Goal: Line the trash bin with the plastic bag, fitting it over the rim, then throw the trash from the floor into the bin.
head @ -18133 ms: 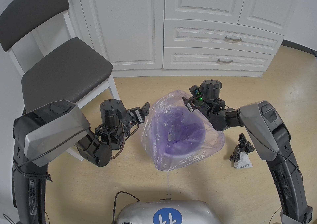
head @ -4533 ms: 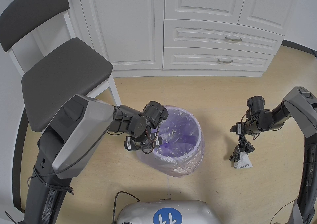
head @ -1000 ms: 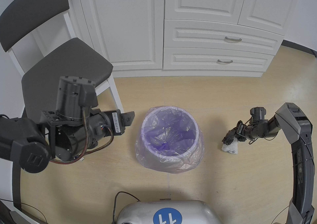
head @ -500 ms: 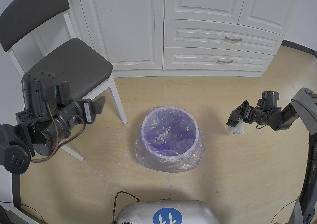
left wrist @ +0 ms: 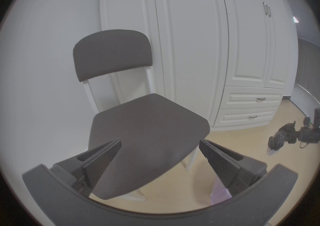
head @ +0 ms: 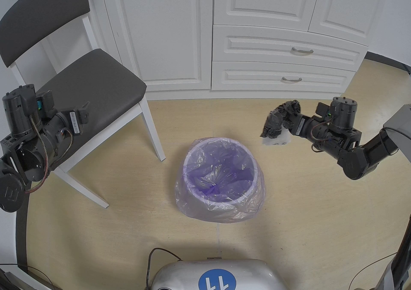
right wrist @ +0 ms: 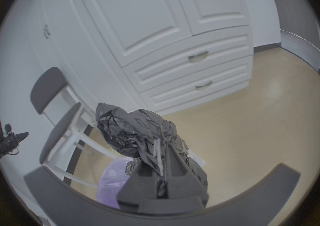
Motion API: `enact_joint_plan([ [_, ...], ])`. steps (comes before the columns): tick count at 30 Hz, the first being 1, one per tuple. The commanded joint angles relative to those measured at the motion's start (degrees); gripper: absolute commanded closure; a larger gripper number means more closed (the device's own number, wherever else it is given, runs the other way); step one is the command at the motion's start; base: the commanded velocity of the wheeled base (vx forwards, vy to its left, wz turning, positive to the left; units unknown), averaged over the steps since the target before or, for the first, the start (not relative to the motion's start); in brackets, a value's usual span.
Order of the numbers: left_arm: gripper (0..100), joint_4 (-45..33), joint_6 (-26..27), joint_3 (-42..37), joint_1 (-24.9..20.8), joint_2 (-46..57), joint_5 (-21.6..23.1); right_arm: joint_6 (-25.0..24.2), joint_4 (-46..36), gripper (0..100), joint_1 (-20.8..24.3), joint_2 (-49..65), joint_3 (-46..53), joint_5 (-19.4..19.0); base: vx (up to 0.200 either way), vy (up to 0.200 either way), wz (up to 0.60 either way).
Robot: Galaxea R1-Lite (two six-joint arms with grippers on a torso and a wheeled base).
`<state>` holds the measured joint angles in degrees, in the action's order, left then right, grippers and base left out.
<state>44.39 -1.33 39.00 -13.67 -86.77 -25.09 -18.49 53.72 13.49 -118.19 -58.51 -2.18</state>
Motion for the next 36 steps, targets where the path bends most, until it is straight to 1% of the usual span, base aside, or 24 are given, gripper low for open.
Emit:
enact_joint_plan([
  [1,0,0.70,0.45,-0.15,2.77,4.51,-0.58,-0.75,5.69,100,9.53,-0.38,2.53,4.47,0.000,0.000,0.00],
  [3,0,0.70,0.45,-0.06,3.12,5.03,-0.58,-1.99,9.65,100,12.26,-3.01,2.79,5.70,0.000,0.000,0.00],
  [4,0,0.70,0.45,-0.06,3.21,4.95,-0.58,-2.25,10.61,100,12.78,-3.54,2.79,6.05,0.000,0.000,0.00],
  [5,0,0.70,0.89,-0.06,4.00,4.95,-0.58,-3.30,13.78,100,14.10,-5.21,2.88,6.75,0.000,0.000,0.00],
  [6,0,0.70,0.98,-0.06,4.17,4.95,-0.58,-3.39,14.04,100,14.10,-5.39,2.97,6.75,0.000,0.000,0.00],
  [7,0,0.70,2.47,-0.33,5.93,4.42,-0.66,-3.83,16.85,100,15.42,-7.14,3.50,6.84,0.000,0.000,0.00],
  [9,0,0.79,3.70,-0.33,7.60,4.16,-0.66,-3.83,17.99,100,16.30,-8.37,4.29,6.75,0.000,0.000,0.00],
  [15,0,0.88,3.88,-0.50,8.22,4.33,-0.49,-3.92,18.43,100,18.50,-10.75,5.17,6.66,0.000,0.000,0.00],
  [20,0,0.88,3.97,-0.50,8.57,4.24,-0.49,-3.74,18.43,100,18.76,-11.10,6.48,6.05,0.000,0.000,0.00],
  [27,0,0.88,3.97,-0.68,8.57,4.24,-0.49,-3.83,22.04,100,19.11,-17.25,5.17,5.52,0.000,0.000,0.00],
  [32,0,0.88,3.97,-0.68,8.57,4.59,-0.49,-3.74,21.51,100,21.75,-17.43,7.10,5.43,0.000,0.000,0.00],
  [33,0,0.88,4.05,-0.77,8.57,4.68,-0.49,-3.48,21.33,100,22.80,-17.43,8.94,4.99,0.000,0.000,0.00],
  [34,0,0.88,4.05,-0.77,8.57,4.68,-0.49,-3.48,21.33,100,22.80,-17.43,8.94,4.99,0.000,0.000,0.00],
  [35,0,0.88,4.14,-0.94,8.57,4.68,-0.49,-2.69,19.93,100,23.59,-17.16,11.05,3.15,0.000,0.000,0.00],
  [36,0,0.88,4.23,-1.03,8.66,4.59,-0.49,-2.34,18.70,100,23.68,-16.81,11.58,2.36,0.000,0.000,0.00],
])
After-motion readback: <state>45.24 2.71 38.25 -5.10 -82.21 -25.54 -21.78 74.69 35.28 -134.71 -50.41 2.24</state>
